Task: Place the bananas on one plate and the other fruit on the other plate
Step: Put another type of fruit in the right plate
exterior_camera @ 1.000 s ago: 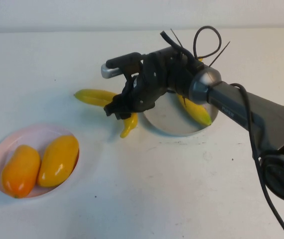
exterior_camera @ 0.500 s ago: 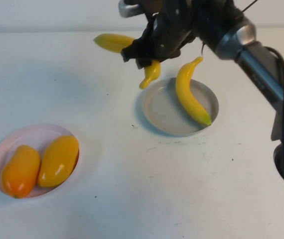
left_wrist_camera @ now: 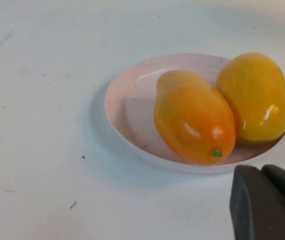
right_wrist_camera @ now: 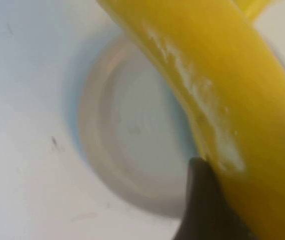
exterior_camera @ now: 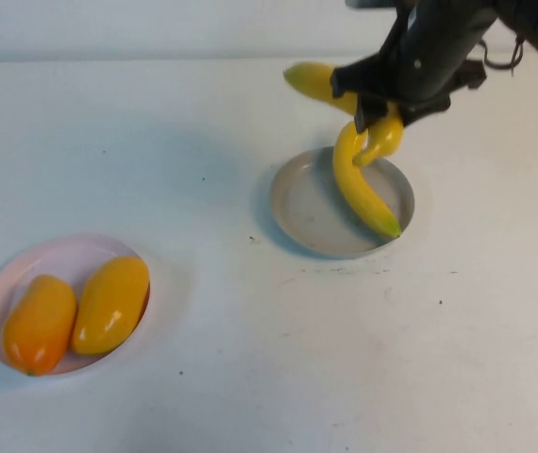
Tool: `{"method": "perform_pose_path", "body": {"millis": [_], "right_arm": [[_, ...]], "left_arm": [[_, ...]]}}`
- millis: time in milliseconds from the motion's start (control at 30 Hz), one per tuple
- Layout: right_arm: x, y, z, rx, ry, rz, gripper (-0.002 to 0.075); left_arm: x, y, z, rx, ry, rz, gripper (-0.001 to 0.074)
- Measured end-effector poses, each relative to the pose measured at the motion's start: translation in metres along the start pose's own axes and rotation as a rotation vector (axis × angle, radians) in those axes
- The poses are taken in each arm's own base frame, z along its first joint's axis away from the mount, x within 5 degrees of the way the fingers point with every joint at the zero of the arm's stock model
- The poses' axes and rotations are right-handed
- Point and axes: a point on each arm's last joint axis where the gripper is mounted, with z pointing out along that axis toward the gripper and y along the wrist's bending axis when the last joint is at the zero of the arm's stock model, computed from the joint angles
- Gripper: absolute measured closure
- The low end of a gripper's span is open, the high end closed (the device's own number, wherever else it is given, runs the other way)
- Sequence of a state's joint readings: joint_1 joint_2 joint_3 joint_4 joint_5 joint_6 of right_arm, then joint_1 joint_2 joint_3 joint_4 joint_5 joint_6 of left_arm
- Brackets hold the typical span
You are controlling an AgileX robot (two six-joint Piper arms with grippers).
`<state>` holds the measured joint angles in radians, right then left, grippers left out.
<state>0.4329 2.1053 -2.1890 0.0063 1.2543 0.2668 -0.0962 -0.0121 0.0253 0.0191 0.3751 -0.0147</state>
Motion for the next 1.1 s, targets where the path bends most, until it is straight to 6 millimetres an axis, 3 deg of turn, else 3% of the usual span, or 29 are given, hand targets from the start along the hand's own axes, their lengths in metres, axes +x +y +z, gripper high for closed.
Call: {"method": "perform_pose_path", "body": {"millis": [167,433,600,900,1100], "right_arm": [[0.025,0.0,0.052,-0.025,0.188,0.041,0.0403],[0.038,0.003,0.1,-0.066,0.297,0.089,0.0403],[0.039,0.003,0.107,-0.068,0.308,0.093,0.0402],[0.04,0.004,0.108,-0.075,0.311,0.097,0.0298],[0.032,0.009,0.097,-0.119,0.278,0.109,0.0289]], "left_arm": [[0.0,0.0,0.0,0.0,0.0,0.0,0.074],[0.0,0.0,0.0,0.0,0.0,0.0,0.074],[0.0,0.0,0.0,0.0,0.0,0.0,0.074],[0.0,0.0,0.0,0.0,0.0,0.0,0.074],[0.0,0.0,0.0,0.0,0.0,0.0,0.074]]}}
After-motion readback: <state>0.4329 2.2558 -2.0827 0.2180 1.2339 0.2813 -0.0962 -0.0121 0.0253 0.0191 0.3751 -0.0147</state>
